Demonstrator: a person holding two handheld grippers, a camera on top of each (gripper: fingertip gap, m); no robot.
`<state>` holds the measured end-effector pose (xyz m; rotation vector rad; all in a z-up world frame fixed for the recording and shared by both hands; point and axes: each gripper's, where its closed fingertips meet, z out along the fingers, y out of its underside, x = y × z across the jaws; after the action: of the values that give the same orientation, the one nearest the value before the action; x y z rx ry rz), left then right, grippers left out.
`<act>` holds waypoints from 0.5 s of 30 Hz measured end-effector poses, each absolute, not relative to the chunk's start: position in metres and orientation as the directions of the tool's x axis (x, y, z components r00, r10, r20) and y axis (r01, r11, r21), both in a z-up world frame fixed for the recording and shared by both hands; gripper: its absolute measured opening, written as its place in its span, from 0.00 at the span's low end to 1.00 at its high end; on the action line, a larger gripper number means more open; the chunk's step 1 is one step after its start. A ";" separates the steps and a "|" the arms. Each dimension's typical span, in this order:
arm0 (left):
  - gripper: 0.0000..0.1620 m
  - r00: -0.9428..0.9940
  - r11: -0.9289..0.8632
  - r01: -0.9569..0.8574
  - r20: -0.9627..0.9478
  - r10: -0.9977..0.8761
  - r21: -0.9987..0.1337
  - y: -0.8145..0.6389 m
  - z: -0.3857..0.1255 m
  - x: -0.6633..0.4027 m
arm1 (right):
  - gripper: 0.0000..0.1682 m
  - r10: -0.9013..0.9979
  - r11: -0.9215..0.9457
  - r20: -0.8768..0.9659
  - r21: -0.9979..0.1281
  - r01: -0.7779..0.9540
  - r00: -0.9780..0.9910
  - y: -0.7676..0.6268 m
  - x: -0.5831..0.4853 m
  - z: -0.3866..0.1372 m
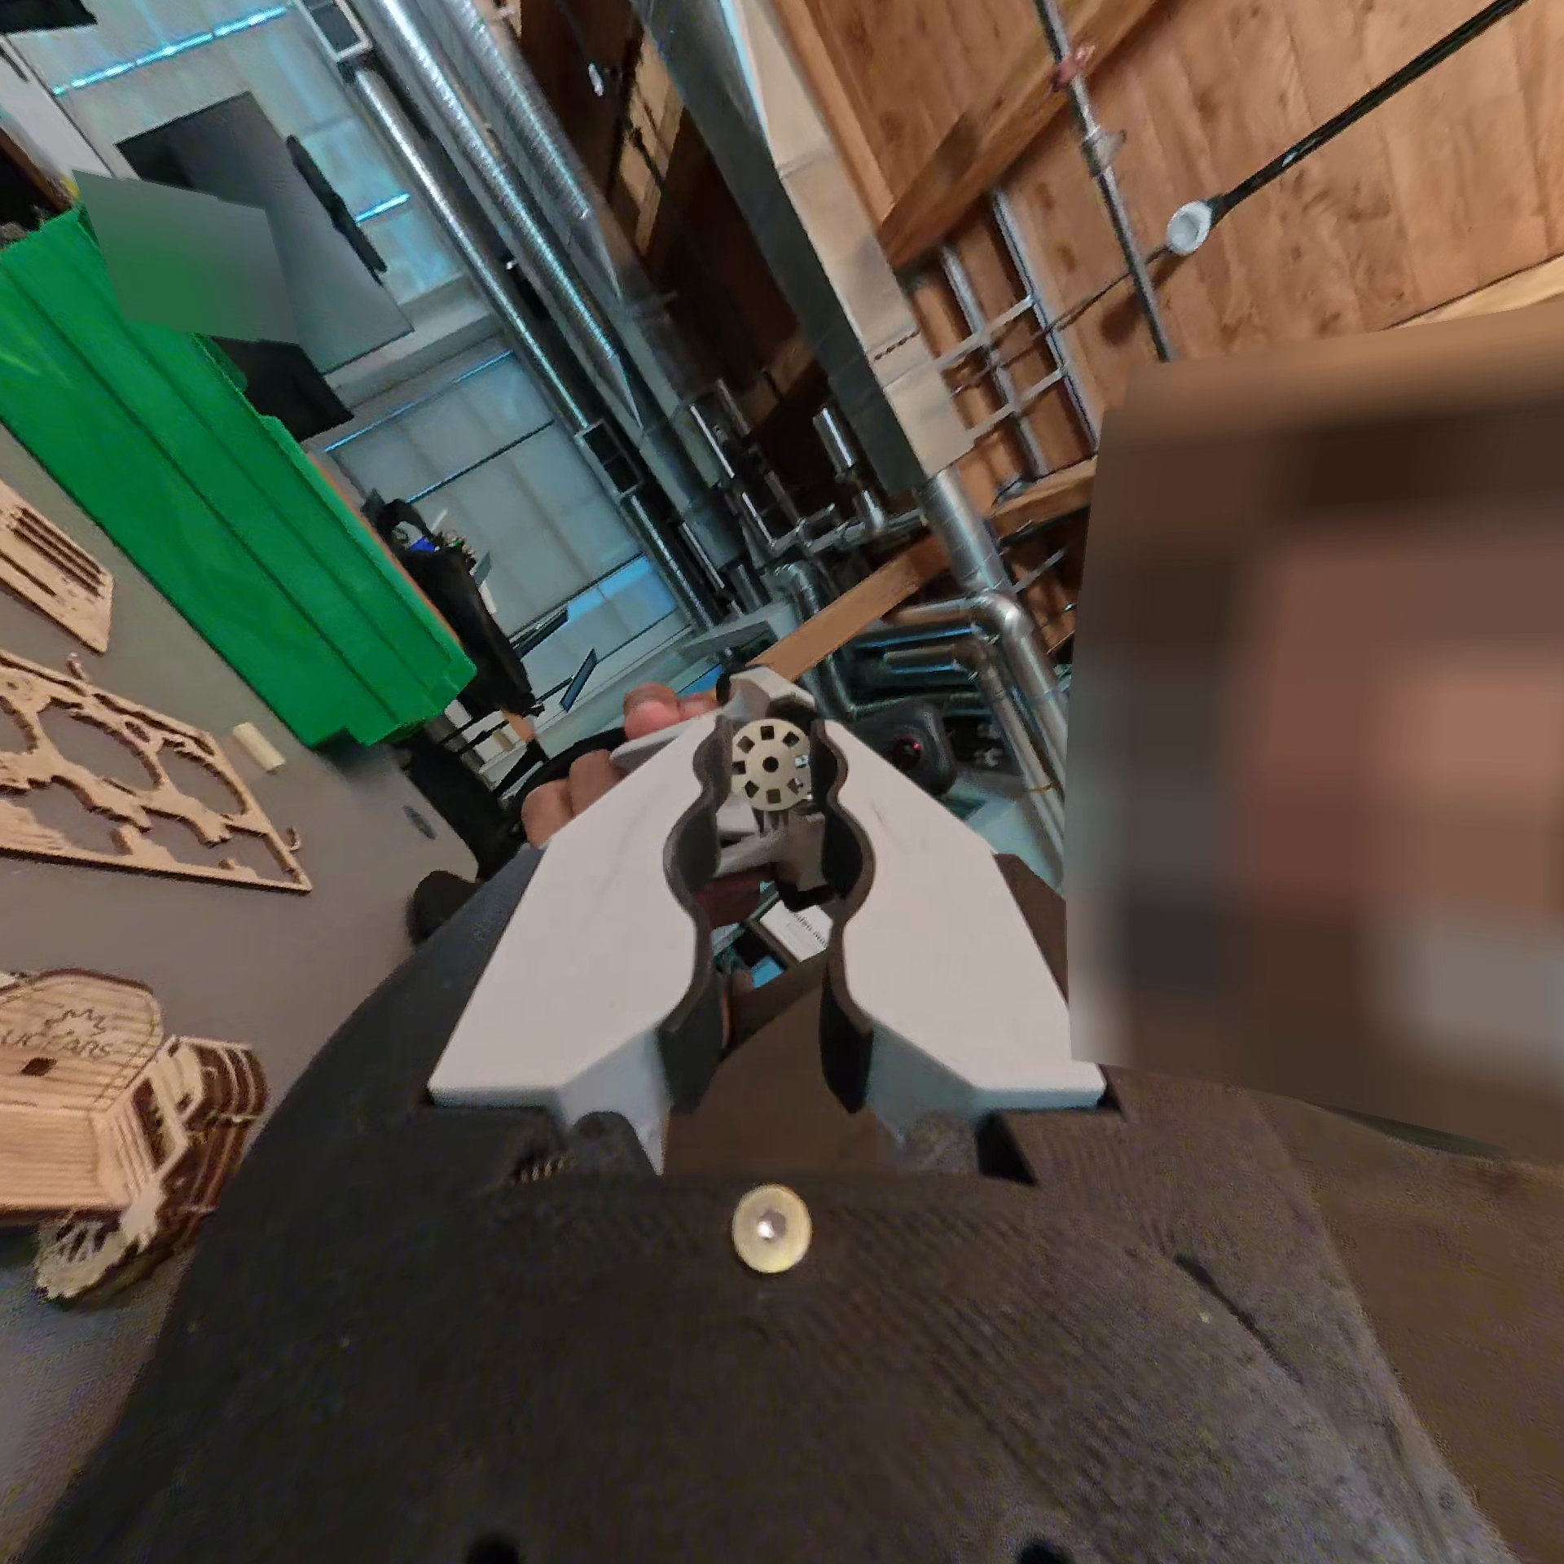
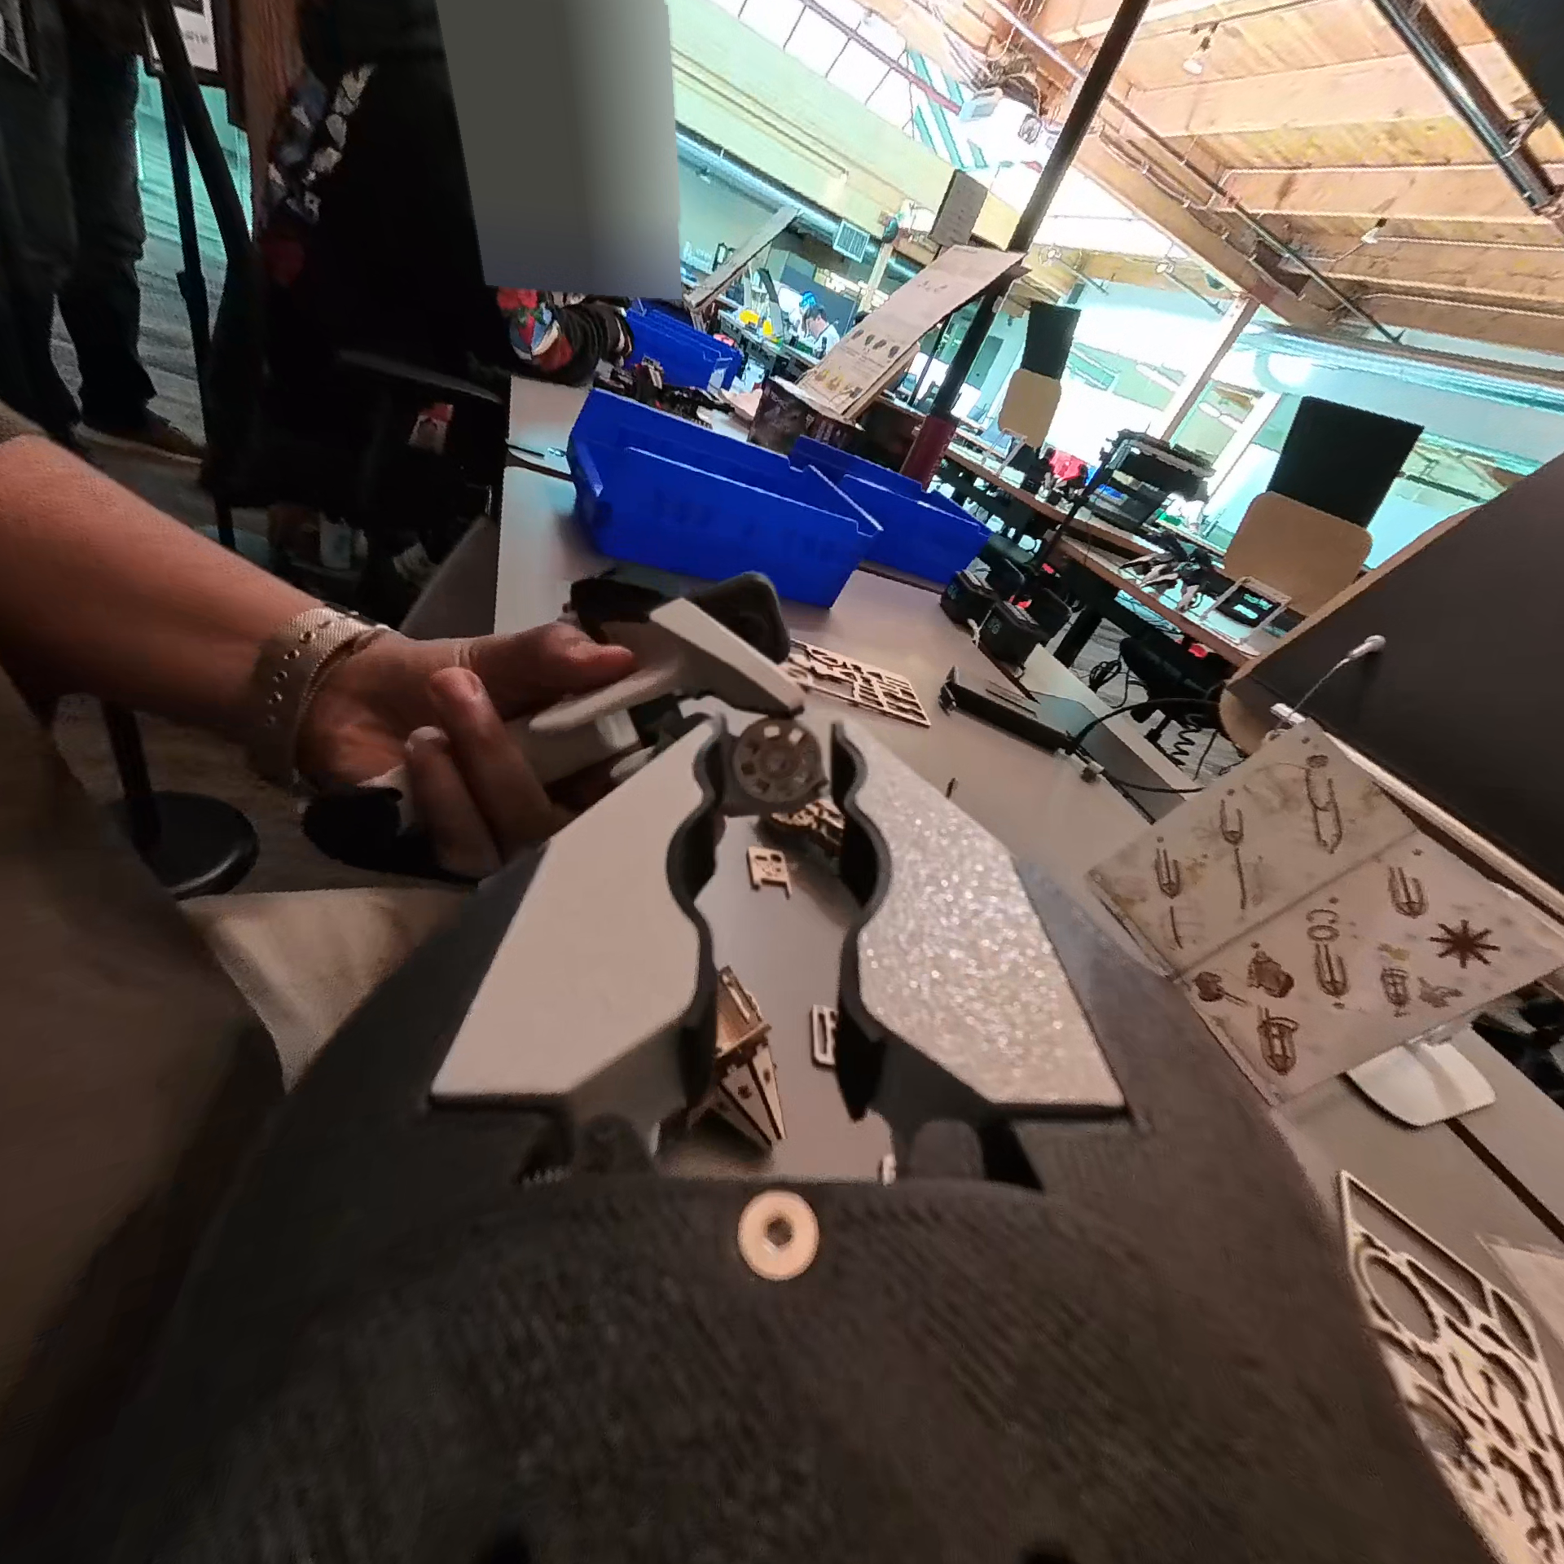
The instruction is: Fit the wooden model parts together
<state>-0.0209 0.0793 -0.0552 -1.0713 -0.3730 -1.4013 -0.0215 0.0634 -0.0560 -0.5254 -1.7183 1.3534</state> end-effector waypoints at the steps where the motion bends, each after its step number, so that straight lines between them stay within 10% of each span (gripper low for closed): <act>1: 0.09 0.206 -0.188 0.901 0.768 -0.606 -0.390 0.079 -0.056 -0.019 | 0.14 0.757 0.326 0.364 -0.930 -0.168 -0.543 0.063 -0.023 -0.058; 15: 0.15 0.371 -0.065 0.865 0.721 -0.586 -0.498 0.062 -0.073 -0.050 | 0.12 0.747 0.100 0.106 -0.994 -0.047 -0.656 0.072 -0.028 -0.081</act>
<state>-0.0498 0.0622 -0.0726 -1.1007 -0.3222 -1.2233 -0.0280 0.0719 -0.0809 -0.6882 -1.7553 1.6212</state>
